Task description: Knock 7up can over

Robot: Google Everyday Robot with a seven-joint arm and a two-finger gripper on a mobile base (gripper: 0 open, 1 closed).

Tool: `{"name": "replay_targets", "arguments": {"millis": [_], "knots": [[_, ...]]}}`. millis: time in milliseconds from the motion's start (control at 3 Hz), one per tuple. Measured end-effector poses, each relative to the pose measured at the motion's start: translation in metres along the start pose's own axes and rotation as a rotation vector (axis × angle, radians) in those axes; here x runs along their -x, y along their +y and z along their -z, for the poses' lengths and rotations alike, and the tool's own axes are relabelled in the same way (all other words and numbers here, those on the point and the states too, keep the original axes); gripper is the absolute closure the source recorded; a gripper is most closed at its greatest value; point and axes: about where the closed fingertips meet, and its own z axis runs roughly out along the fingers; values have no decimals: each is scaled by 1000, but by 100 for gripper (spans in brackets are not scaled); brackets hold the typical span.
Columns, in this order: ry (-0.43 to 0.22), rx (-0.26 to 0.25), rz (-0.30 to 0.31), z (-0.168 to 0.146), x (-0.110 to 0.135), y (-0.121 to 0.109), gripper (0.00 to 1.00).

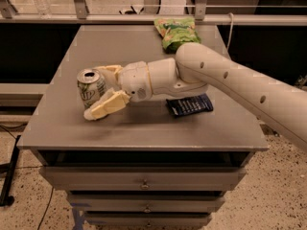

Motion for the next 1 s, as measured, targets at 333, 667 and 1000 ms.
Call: {"name": "replay_targets", "arguments": {"millis": [333, 667, 1000], "knots": [[-9, 19, -4, -4, -5, 2, 41], [-14, 31, -8, -4, -10, 2, 72], [1, -1, -14, 15, -15, -12, 95]]}}
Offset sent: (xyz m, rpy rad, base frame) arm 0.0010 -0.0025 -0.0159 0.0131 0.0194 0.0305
